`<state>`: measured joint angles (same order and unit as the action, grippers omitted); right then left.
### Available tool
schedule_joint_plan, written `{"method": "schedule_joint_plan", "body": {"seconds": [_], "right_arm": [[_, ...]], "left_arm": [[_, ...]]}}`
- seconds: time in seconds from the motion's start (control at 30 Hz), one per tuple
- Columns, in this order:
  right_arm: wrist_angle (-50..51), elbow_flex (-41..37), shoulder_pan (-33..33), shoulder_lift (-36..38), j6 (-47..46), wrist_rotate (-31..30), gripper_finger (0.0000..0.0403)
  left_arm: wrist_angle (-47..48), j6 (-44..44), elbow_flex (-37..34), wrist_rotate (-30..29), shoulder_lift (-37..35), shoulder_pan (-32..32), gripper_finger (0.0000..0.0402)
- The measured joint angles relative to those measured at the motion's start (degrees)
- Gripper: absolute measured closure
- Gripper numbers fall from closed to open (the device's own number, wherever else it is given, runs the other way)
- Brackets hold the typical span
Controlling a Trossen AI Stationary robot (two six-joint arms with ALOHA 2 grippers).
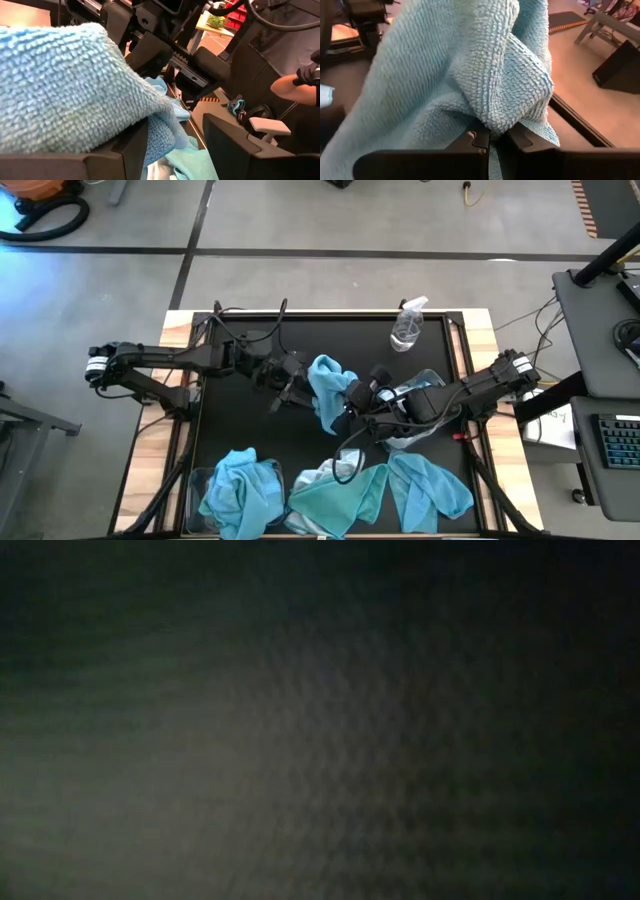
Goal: Sort microfiber towel by color & place in baskets
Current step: Put the blue towel into the bottom transparent bin
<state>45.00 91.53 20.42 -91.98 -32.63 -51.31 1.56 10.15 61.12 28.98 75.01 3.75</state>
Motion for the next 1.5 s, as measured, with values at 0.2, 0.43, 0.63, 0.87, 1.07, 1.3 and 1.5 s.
{"method": "schedule_joint_plan", "body": {"seconds": [0.2,0.43,0.63,0.87,1.07,1.3,1.5], "right_arm": [[-2.9,0.0,-0.1,0.0,3.6,0.7,0.0392],[-3.5,0.0,-0.1,0.0,5.7,3.0,0.0392],[-1.0,0.0,-0.1,0.3,5.7,3.3,0.0392],[-1.1,0.0,-0.1,0.8,5.7,3.3,0.0392],[-1.8,0.0,-0.1,0.8,5.7,3.3,0.0392],[-3.5,0.0,-0.1,0.8,6.5,3.9,0.0392],[-6.1,0.0,-0.1,0.8,8.5,5.5,0.0392]], "left_arm": [[-1.6,0.2,0.0,0.0,2.1,0.0,0.0228],[-1.5,-0.6,0.0,0.0,2.3,1.3,0.0228],[2.3,-4.6,0.1,0.0,-2.1,4.1,0.0228],[7.3,-5.2,0.2,-0.5,-4.9,6.4,0.0228],[7.7,-6.5,0.2,-4.4,-4.4,6.4,0.0228],[7.6,-6.6,0.2,-4.4,-2.5,6.4,0.0228],[6.3,-6.5,0.2,-4.5,-1.3,6.4,0.0228]]}}
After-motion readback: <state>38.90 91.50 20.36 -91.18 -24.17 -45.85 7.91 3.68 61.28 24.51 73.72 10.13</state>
